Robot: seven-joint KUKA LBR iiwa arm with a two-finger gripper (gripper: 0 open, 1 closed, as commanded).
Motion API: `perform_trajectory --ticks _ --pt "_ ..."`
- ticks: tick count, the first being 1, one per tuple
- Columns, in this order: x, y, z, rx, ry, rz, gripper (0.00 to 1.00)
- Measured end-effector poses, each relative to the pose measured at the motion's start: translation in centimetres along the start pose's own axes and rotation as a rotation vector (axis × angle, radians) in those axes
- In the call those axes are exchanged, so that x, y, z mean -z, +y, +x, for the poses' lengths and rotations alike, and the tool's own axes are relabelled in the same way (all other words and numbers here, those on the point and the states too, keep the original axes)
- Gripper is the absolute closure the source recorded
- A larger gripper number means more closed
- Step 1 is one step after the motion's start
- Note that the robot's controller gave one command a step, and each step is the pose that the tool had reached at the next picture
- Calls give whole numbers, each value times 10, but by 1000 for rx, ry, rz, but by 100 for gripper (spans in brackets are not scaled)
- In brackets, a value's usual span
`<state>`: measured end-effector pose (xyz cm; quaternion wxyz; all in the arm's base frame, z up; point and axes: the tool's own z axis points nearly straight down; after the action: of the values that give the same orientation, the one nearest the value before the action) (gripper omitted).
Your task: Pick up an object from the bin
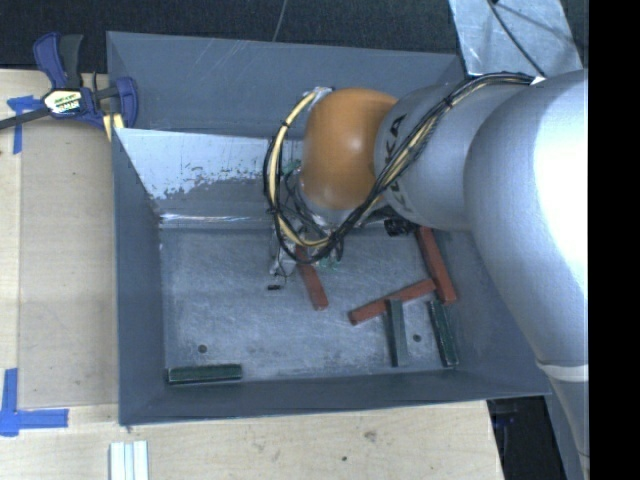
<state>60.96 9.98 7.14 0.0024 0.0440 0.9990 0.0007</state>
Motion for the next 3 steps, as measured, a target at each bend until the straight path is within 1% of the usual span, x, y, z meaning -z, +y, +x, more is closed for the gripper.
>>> perform_trajectory --ticks 1,2,3 --pt "10 -8 2 -20 1 0 100" --pt "45 -13 -14 -59 3 1 100" --pt "122 -38 19 -65 11 4 100"
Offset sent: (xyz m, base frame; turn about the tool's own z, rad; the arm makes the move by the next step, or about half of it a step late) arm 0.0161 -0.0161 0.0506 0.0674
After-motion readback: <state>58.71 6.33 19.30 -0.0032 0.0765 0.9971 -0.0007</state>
